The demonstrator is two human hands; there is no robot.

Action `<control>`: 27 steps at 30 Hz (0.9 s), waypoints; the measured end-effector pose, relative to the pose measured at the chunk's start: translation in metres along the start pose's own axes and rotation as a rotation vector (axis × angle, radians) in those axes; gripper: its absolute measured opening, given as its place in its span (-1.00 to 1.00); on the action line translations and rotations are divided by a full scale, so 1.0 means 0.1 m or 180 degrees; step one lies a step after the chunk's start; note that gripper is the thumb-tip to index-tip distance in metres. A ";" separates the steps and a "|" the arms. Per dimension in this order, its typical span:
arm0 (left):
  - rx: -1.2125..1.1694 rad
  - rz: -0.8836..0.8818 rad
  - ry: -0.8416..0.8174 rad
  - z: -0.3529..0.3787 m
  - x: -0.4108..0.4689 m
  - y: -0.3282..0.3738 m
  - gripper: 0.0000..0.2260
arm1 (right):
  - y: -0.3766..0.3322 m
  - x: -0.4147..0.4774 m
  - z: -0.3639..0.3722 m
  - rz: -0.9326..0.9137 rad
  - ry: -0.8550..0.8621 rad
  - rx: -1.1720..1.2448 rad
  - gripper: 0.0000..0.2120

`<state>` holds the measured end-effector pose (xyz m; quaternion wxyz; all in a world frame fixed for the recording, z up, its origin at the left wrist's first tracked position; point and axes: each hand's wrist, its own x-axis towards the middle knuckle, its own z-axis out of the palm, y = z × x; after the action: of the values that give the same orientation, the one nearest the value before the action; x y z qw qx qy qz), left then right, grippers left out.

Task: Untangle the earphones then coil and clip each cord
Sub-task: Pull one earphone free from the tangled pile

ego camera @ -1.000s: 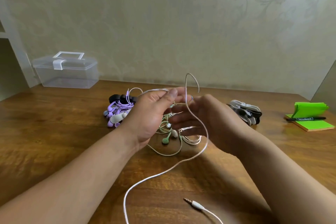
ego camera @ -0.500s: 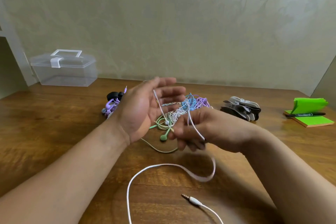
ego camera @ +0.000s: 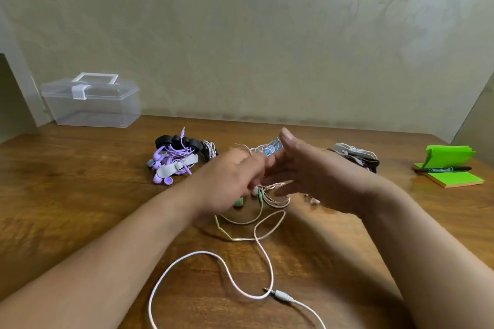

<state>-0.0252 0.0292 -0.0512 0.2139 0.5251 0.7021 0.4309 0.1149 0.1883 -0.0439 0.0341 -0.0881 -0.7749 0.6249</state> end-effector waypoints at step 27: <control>-0.2999 -0.0163 0.0728 -0.04 0.17 -0.06 -0.80 | -0.13 -0.03 0.21 -0.0072 0.0567 0.0008 -0.78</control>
<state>-0.0378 0.0430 -0.0512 0.3604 0.3028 0.4623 0.7514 0.1131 0.1653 -0.0359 0.1100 -0.1345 -0.7690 0.6152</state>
